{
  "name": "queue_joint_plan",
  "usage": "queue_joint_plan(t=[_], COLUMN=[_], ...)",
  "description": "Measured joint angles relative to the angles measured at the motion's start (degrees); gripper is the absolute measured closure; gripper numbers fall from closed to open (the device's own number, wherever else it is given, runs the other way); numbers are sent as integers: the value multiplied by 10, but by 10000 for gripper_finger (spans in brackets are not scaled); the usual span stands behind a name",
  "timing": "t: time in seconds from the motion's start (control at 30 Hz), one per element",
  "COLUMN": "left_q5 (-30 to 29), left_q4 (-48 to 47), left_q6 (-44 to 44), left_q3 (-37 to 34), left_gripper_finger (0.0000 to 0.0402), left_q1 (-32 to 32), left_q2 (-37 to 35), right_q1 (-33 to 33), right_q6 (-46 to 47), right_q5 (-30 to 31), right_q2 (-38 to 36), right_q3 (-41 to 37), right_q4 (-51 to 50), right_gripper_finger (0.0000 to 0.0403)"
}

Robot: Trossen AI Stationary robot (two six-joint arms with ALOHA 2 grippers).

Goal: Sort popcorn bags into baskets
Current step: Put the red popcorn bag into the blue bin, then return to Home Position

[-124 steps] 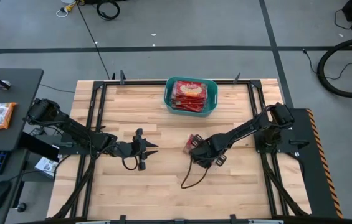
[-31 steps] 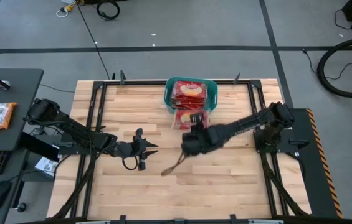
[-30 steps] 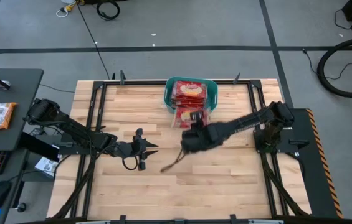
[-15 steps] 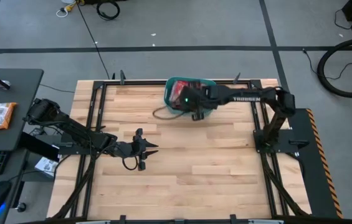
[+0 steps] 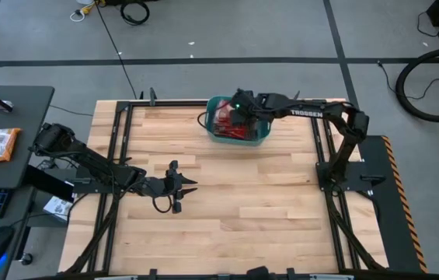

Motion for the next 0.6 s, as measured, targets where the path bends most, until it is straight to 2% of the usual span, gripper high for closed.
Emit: queue_joint_plan(t=[0.13, 0.37, 0.6], left_q5=[0, 0, 0], left_q4=[0, 0, 0], left_q6=[-2, -2, -2], left_q3=[0, 0, 0], left_gripper_finger=[301, 301, 301], left_q1=[0, 0, 0], left_q2=[0, 0, 0], right_q1=[-14, -12, 33], right_q6=[-13, 22, 30], right_q5=[3, 4, 64], right_q2=[0, 0, -1], right_q3=[0, 0, 0], right_q4=[27, 19, 15], right_gripper_finger=[340, 281, 239])
